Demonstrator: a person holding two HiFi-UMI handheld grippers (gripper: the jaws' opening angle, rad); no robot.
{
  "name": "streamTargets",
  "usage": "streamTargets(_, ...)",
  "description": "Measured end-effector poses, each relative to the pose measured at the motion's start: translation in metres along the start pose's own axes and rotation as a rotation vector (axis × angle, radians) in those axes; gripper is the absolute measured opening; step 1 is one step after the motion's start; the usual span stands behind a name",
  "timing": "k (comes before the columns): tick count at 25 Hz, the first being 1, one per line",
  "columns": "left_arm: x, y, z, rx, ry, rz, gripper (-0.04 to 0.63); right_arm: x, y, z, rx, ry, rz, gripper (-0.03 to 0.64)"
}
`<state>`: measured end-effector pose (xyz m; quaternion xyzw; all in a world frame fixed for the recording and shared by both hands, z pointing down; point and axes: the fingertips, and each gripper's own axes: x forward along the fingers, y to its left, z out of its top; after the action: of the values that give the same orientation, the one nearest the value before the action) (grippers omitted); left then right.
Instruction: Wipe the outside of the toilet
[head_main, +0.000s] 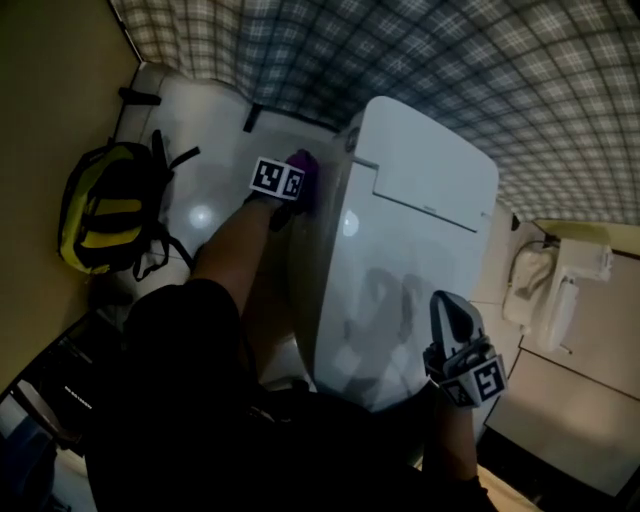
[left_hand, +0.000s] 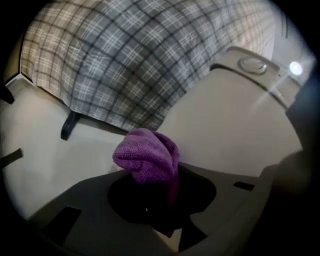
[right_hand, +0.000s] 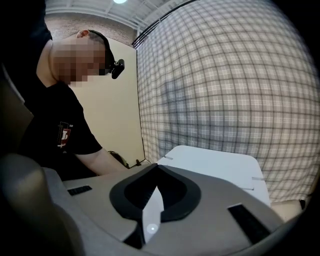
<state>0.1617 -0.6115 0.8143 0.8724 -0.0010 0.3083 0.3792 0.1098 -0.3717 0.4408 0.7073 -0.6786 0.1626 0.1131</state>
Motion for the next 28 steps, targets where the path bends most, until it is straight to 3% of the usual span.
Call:
streamTargets(2,0.011,0.006,-0.003,0.027,0.019,0.060,0.101,0.001,0.000,-0.004,0.000,0.021,0.004,0.006)
streamTargets(5,0.007,0.006,-0.008,0.031,0.080,0.060,0.101,-0.001,0.001,-0.001,-0.002,0.024,0.006,0.006)
streamTargets(7,-0.020,-0.009,-0.001,0.020,0.085,-0.019,0.101,-0.003,0.004,0.007,-0.008,0.002,0.010,0.006)
streamTargets(12,-0.126,-0.102,-0.011,0.056,0.101,-0.277,0.101,-0.007,0.024,0.018,-0.028,-0.041,0.041,0.006)
streamTargets(15,-0.144,-0.147,-0.033,0.091,0.138,-0.334,0.101,-0.009,0.036,0.019,-0.030,-0.046,0.053,0.006)
streamTargets(18,-0.123,-0.143,-0.056,0.082,0.173,-0.295,0.100,-0.010,0.041,0.020,-0.028,-0.045,0.050,0.006)
streamTargets(24,-0.058,-0.066,-0.089,0.006,0.233,-0.148,0.097,-0.015,0.039,0.008,-0.051,0.001,0.032,0.006)
streamTargets(28,-0.021,-0.024,-0.102,0.052,0.263,-0.055,0.098,-0.012,0.029,-0.003,-0.029,0.020,0.020,0.006)
